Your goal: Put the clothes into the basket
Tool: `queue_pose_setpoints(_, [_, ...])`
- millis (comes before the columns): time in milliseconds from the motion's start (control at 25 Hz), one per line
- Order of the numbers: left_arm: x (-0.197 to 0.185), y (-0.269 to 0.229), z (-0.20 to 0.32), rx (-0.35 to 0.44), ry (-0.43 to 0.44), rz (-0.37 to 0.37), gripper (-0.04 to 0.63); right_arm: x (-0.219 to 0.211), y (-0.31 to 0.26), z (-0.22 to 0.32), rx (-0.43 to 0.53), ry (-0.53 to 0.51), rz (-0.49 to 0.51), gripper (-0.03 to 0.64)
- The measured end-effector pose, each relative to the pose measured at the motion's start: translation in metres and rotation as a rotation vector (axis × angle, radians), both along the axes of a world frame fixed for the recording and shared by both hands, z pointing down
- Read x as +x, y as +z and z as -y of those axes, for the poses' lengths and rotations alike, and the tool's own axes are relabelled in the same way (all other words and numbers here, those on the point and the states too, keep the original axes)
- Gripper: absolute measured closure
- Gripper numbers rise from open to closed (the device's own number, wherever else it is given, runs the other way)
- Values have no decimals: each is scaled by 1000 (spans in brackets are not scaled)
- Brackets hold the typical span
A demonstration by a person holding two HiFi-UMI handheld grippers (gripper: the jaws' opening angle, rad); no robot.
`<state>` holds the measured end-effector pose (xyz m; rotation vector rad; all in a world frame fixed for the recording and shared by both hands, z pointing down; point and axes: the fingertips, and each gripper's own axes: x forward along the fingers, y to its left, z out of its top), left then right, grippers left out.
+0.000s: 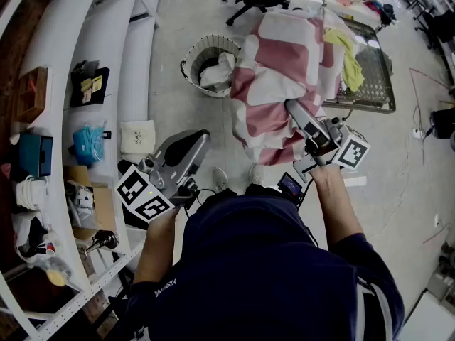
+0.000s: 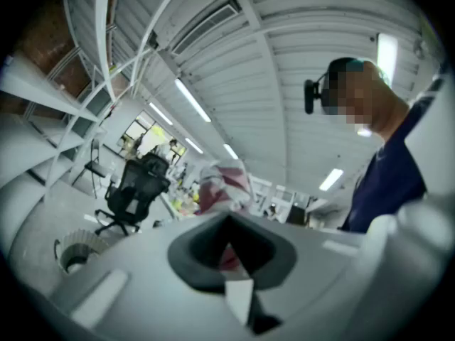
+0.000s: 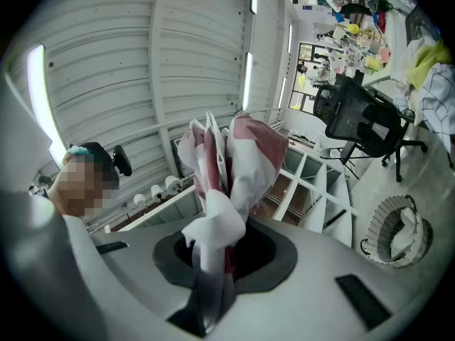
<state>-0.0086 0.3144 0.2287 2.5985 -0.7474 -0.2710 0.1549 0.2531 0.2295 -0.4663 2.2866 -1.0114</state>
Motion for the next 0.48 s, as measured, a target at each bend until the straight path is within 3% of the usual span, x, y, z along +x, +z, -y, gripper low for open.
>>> queue_pose_setpoints(480, [-3, 2, 1, -9, -7, -19, 603, 6, -1, -5, 4, 0, -3, 551])
